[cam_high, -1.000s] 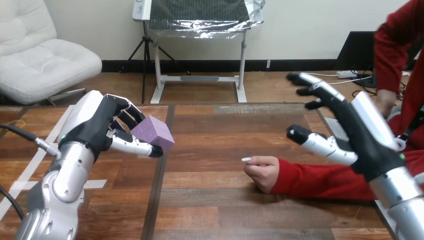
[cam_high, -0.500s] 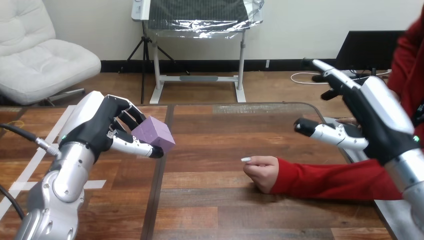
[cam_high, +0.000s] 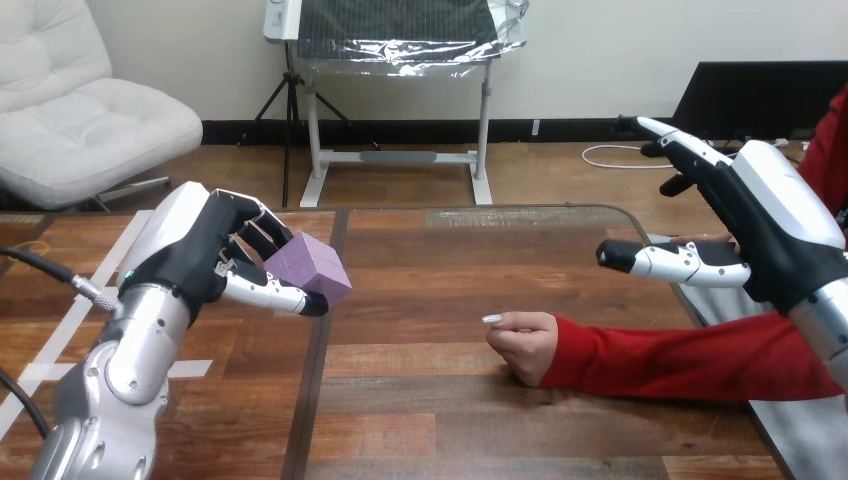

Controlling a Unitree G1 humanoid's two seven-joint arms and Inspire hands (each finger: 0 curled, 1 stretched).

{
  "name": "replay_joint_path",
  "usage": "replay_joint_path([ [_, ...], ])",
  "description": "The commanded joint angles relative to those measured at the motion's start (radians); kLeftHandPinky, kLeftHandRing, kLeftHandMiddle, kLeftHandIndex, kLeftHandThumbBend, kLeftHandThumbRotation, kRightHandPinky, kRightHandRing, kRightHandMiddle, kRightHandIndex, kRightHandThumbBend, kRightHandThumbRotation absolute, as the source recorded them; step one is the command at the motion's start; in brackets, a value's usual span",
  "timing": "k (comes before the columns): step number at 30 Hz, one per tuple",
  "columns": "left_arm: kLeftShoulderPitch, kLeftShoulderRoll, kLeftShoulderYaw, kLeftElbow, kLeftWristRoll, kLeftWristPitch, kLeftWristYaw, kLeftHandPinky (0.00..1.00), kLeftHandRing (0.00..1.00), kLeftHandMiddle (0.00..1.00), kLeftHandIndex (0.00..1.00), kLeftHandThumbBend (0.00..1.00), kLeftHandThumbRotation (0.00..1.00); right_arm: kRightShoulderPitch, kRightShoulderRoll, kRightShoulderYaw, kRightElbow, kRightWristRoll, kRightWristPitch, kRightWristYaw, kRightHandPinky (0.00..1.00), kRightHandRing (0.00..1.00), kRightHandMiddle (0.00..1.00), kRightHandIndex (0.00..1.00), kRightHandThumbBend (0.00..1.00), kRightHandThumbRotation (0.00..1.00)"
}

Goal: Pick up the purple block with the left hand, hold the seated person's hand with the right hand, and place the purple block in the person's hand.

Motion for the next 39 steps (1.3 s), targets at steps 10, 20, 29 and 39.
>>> replay_joint_path([
  [10, -0.070, -0.001, 0.018, -0.004, -0.017, -0.019, 0.007, 0.31, 0.35, 0.40, 0.41, 0.81, 0.00, -0.145, -0.060, 0.052, 0.153, -0.007, -0.055, 0.055, 0.70, 0.88, 0.92, 0.90, 1.00, 0.64],
  [20, -0.073, -0.004, 0.008, -0.005, -0.008, -0.012, 0.007, 0.32, 0.37, 0.41, 0.41, 0.81, 0.00, -0.185, -0.073, 0.076, 0.216, -0.010, -0.036, 0.105, 0.73, 0.89, 0.92, 0.91, 1.00, 0.54],
  [29, -0.076, -0.001, 0.005, -0.011, -0.008, -0.006, -0.003, 0.32, 0.36, 0.41, 0.41, 0.81, 0.00, -0.219, -0.081, 0.103, 0.261, -0.053, -0.017, 0.117, 0.72, 0.88, 0.92, 0.90, 1.00, 0.49],
  [39, -0.075, 0.004, 0.006, -0.015, -0.011, -0.013, -0.015, 0.30, 0.34, 0.40, 0.41, 0.81, 0.00, -0.260, -0.082, 0.137, 0.314, -0.078, 0.019, 0.154, 0.74, 0.89, 0.92, 0.90, 1.00, 0.44],
])
